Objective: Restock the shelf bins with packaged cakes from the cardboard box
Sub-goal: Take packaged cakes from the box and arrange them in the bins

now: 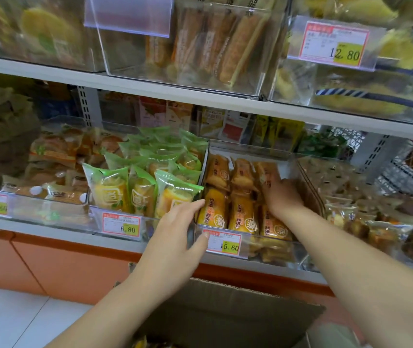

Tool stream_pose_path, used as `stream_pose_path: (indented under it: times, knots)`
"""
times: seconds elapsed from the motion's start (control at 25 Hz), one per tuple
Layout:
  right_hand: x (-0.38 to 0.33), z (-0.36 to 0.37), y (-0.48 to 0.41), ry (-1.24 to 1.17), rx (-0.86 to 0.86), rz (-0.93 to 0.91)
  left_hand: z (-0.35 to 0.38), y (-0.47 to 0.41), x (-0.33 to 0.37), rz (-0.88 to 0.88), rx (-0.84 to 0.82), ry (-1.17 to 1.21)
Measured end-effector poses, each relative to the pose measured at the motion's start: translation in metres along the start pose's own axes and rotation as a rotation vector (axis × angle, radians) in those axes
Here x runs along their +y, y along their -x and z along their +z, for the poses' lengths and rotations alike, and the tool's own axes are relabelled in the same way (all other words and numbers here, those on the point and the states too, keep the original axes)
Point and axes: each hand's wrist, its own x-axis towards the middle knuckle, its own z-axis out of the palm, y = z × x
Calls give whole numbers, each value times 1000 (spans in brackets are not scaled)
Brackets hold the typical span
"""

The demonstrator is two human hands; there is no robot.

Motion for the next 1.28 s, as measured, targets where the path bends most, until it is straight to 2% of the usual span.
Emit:
stream_pose_path:
  times: [0.12, 0.2, 0.32, 0.36, 0.4, 0.48, 0.56, 0.64, 0.72, 0.84, 0.96, 1.04, 1.28]
  knots:
    - [-2, 6, 5, -62, -42, 56, -1, 5, -7, 56, -5, -106]
    - [-3, -3, 22, -109, 71, 11, -2, 11, -13, 67, 4, -98]
    - [-6, -17, 93, -375, 396, -290, -3, 23, -26, 95, 21, -104]
    - [-11, -18, 124, -459, 443, -425, 0, 30, -32, 98, 0, -130]
    - [-16, -14, 153, -501, 427, -570, 5, 37, -39, 85, -42, -157]
    - [-20, 11, 200, -491, 264, -830, 21, 58, -63, 7, -174, -214]
    - [-19, 55, 229, -408, -18, -899, 36, 86, -101, -143, -315, -273]
    - [-8, 106, 247, -258, -383, -699, 46, 120, -138, -277, -461, -337]
    - [14, 158, 257, -151, -700, -355, 55, 149, -162, -363, -581, -382]
    - [34, 211, 281, -216, -995, 54, 78, 175, -177, -503, -590, -290]
    - [32, 238, 309, -470, -1086, 326, 102, 181, -191, -664, -597, -288]
    - [22, 250, 317, -586, -1111, 427, 114, 183, -202, -744, -619, -305]
    - [-9, 281, 305, -910, -1097, 730, 133, 180, -224, -778, -609, -312]
